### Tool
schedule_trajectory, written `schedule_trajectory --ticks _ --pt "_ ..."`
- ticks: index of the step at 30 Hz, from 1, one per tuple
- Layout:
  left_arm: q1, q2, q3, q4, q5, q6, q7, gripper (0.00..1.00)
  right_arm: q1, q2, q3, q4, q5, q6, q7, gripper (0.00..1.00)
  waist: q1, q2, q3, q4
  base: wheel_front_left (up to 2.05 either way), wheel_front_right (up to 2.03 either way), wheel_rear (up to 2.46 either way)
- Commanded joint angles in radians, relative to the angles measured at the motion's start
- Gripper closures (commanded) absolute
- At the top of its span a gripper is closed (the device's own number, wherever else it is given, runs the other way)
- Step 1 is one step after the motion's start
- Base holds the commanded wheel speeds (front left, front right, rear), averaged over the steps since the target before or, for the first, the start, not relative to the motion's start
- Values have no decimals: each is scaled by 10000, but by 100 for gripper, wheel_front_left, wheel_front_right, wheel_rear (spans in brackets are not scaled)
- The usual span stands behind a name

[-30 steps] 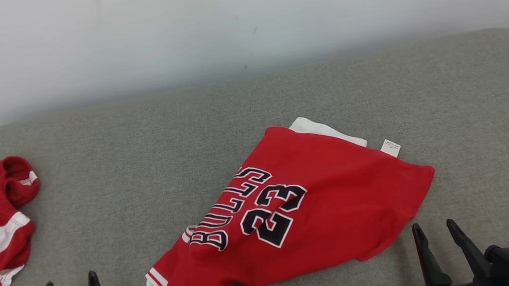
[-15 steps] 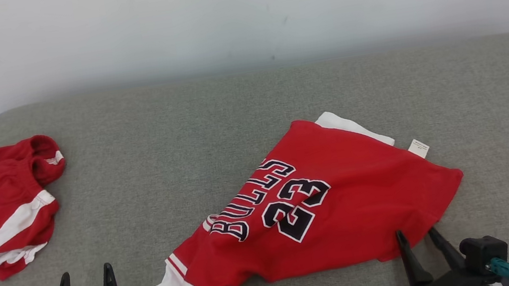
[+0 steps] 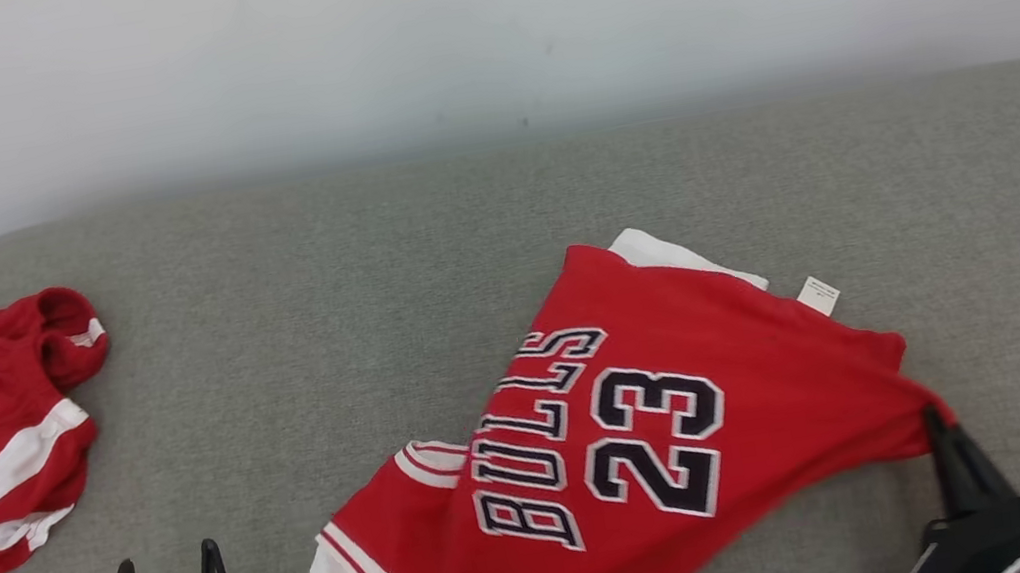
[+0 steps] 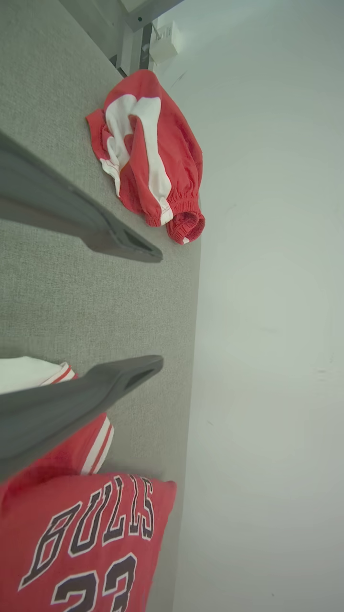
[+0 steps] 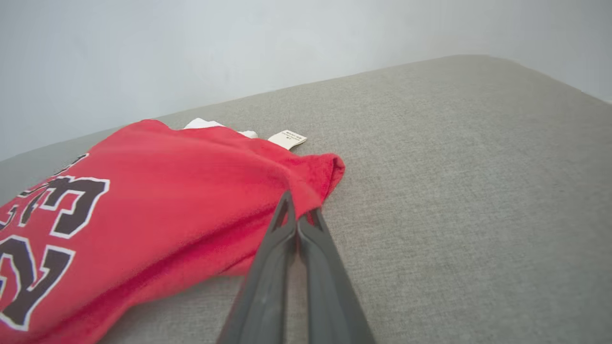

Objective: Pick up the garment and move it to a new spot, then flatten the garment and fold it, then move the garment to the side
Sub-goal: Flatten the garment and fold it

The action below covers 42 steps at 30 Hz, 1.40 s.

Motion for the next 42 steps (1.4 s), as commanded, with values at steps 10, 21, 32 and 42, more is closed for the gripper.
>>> schedule_trajectory --ticks 10,21,32,42 --pt "-95 -145 -123 119 -3 -67 -34 0 369 -952 -961 -992 -345 -18 -7 100 -1 0 69 -203 0 0 0" --pt "-349 -234 -419 313 -21 -65 -34 0 -1653 -808 1005 -1042 -579 -18 329 100 -1 0 197 573 0 0 0" --pt "-888 -304 -995 656 -173 -64 -34 0 -4542 -166 3318 1378 -416 -18 345 100 -1 0 693 1667 0 0 0" --pt "-979 -326 -1063 928 -268 -67 -34 0 -5402 36 3884 3838 131 -18 118 0 -1 0 691 1735 0 0 0"
